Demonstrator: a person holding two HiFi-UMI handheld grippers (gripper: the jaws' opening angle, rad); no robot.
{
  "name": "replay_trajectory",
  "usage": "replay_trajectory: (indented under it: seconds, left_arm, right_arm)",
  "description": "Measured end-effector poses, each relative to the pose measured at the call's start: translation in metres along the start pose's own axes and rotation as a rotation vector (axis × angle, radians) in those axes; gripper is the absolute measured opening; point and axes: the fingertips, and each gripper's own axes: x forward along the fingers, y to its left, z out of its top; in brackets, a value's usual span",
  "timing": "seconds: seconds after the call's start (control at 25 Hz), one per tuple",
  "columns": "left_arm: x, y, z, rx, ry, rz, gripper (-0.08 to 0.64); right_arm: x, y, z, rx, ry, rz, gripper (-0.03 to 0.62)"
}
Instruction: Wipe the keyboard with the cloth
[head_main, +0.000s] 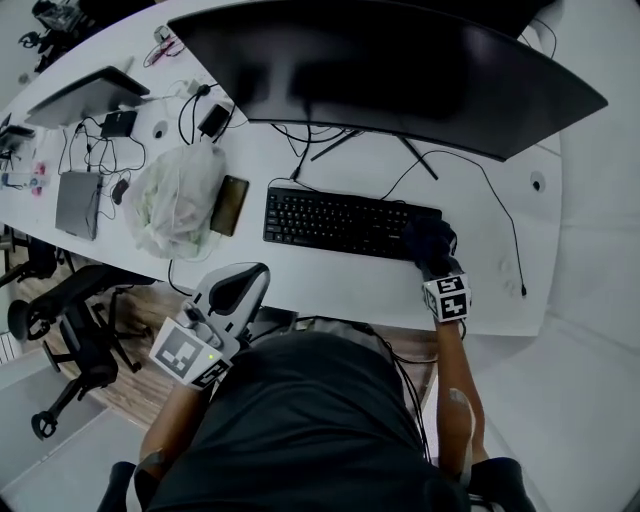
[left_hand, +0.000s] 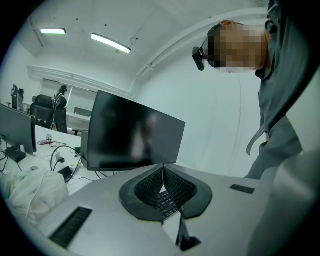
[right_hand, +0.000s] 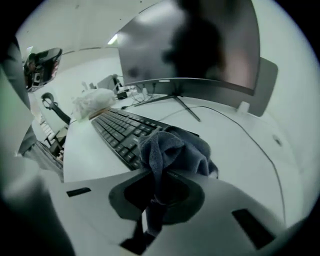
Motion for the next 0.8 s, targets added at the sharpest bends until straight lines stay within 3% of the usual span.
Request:
replay_trajectory:
  seconds: [0.08, 0.16, 0.24, 0.32, 0.4, 0.48, 0.64, 0.8]
  left_arm:
    - [-0.004, 0.002, -0.002, -0.012, -0.005, 0.007, 0.008]
    - [-0.004, 0.000, -0.004, -0.010, -0.001, -0.001, 0.008]
    - [-0.001, -0.002, -0.005, -0.007, 0.002, -0.013, 0.008]
    - [0.002, -0.005, -0.006, -0.004, 0.004, -0.023, 0.008]
    - [0.006, -0.009, -0.005, 0.006, 0.008, -0.035, 0.008]
    - [0.007, -0.012, -0.004, 0.022, 0.013, -0.044, 0.008]
    - [-0.003, -0.005, 0.001, 0.023, 0.007, -0.016, 0.008]
    - [-0.017, 0.009, -0.002, -0.007, -0.006, 0.027, 0.008]
  right_arm:
    - [-0.017, -0.036, -0.016, 0.006, 0.061, -0.131, 0.026]
    - [-0.025, -0.046, -0.001, -0.015, 0.042, -0.196, 0.026]
    - [-0.015, -0.021, 0.036, -0.052, -0.039, -0.142, 0.026]
    - [0.012, 0.027, 0.072, -0.126, -0.091, -0.023, 0.026]
    - [0.043, 0.068, 0.094, -0.211, -0.093, 0.079, 0.026]
    - [0.063, 0.079, 0.100, -0.253, -0.068, 0.108, 0.026]
    - [0.042, 0.018, 0.070, -0.053, -0.069, 0.035, 0.026]
    - [-0.005, -0.071, 0.011, 0.082, 0.038, -0.216, 0.026]
